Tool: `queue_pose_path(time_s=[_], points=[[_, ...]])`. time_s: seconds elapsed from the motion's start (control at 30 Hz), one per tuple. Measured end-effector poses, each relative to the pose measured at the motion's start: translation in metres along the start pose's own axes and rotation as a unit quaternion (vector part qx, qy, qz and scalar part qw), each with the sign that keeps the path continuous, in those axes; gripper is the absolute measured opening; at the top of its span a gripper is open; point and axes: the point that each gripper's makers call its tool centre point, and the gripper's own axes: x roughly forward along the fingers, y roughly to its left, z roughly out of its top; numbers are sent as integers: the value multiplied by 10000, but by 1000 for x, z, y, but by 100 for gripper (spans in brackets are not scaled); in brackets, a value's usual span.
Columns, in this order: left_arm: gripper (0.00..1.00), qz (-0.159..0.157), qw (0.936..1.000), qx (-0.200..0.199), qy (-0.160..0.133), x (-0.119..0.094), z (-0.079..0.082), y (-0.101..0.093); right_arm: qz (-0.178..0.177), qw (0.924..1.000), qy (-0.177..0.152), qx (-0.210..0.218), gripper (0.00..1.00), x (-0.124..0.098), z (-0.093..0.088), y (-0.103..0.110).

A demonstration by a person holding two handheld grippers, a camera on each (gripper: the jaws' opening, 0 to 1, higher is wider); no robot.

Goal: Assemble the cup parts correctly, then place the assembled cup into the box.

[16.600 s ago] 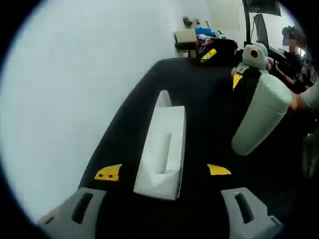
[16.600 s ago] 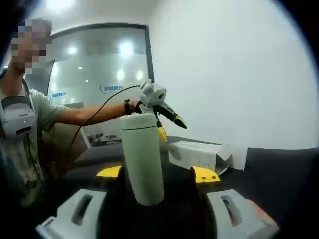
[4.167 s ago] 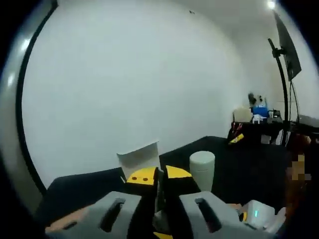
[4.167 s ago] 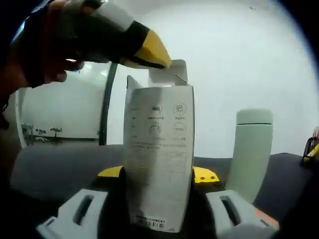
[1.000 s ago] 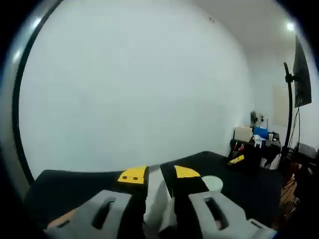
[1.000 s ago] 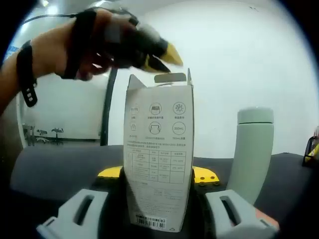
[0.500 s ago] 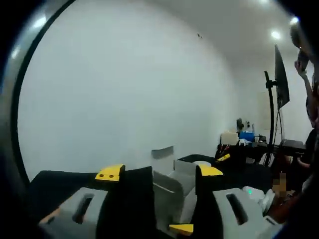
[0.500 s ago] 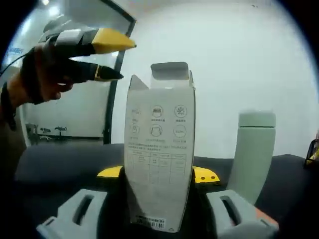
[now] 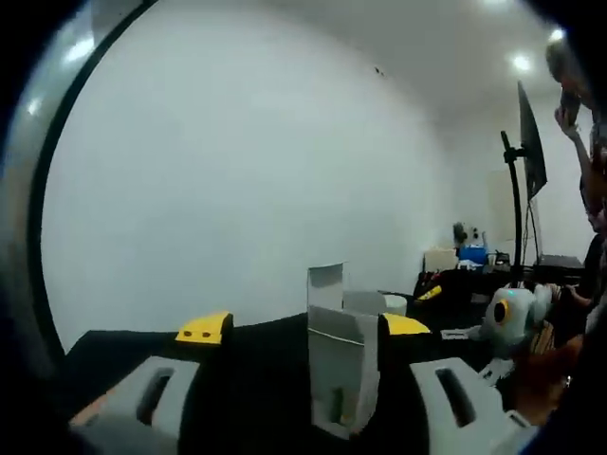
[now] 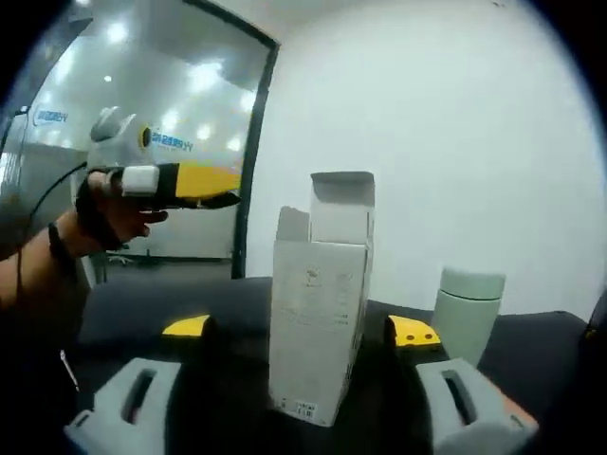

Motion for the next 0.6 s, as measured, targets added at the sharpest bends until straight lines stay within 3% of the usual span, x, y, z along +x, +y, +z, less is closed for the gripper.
queue_pose_path(time_s=[0.1, 0.17, 0.23, 0.33, 0.37, 0.43, 0.47, 0.6], points=[[79, -148, 9997, 76, -152, 5, -8, -2, -158, 9998, 84, -80, 70, -25, 5, -20], [84, -455, 9985, -247, -154, 8, -16, -9, -180, 9997, 144, -121, 69, -40, 7, -30], [87, -613, 9975, -295, -187, 12, -24, -11, -83, 9995, 233, -202, 69, -52, 8, -39], [85, -827, 9964, -209, -12, 22, -42, -16, -15, 9993, 296, -237, 68, -65, 3, -62], [85, -904, 9956, -51, 239, 28, -56, -17, -56, 9991, 325, -249, 69, -67, 0, -70], [80, -1156, 9924, 191, 364, 35, -69, -27, -92, 9991, 356, -215, 68, -73, -10, -76], [79, -1332, 9901, 233, 374, 37, -73, -33, -85, 9992, 357, -179, 68, -71, -11, -86], [75, -1453, 9889, 92, 284, 54, -80, -26, 166, 9992, 316, 153, 68, -64, -21, -104]])
